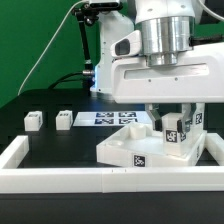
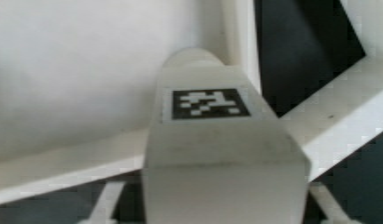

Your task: Assemble square table

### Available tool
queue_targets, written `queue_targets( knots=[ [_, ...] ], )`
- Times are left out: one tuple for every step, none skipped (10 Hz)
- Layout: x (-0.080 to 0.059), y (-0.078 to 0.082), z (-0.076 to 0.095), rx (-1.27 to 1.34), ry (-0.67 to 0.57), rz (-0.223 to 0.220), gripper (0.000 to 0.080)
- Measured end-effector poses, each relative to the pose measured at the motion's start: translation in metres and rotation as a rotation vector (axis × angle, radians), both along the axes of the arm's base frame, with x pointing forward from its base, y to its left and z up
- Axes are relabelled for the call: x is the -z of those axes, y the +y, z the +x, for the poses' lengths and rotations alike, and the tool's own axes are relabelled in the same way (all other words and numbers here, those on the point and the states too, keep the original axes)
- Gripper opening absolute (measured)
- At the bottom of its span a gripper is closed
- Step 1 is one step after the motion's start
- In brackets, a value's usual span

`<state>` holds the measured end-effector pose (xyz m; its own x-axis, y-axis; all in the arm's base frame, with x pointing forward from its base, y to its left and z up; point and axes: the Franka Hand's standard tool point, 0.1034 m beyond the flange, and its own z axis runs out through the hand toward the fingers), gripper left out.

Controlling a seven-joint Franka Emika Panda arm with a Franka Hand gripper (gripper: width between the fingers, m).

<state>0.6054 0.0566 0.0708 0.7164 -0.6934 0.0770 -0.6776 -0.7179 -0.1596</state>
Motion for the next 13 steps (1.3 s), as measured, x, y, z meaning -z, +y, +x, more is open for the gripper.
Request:
queue_targets(
  knots=[
    [0.0, 0.001, 0.0, 0.051, 0.007, 0.012, 0.0291],
    [0.0, 0.002, -0.002, 0.149, 0.024, 0.034, 0.0291],
    [0.001, 0.002, -0.002, 0.188, 0.027, 0.046, 0.0291],
    [0.001, 0.002, -0.003, 0.222, 0.03, 0.061, 0.0291],
    [0.001, 0.003, -0.003, 0.22, 0.03, 0.061, 0.0352],
    [0.001, 0.003, -0.003, 0.211, 0.029, 0.06, 0.0487],
    [0.001, 0.004, -0.003, 0.166, 0.026, 0.053, 0.0487],
    [0.001, 0.005, -0.003, 0.079, 0.021, 0.039, 0.0613],
    [0.002, 0.008, -0.004, -0.015, 0.016, 0.027, 0.0638],
    [0.002, 0.011, -0.004, -0.093, 0.011, 0.017, 0.0638],
    [0.001, 0.015, -0.004, -0.199, 0.01, 0.006, 0.0648],
    [0.0, 0.016, -0.003, -0.276, 0.008, -0.003, 0.0648],
    [-0.001, 0.015, -0.002, -0.387, 0.008, -0.014, 0.0649]
  ],
)
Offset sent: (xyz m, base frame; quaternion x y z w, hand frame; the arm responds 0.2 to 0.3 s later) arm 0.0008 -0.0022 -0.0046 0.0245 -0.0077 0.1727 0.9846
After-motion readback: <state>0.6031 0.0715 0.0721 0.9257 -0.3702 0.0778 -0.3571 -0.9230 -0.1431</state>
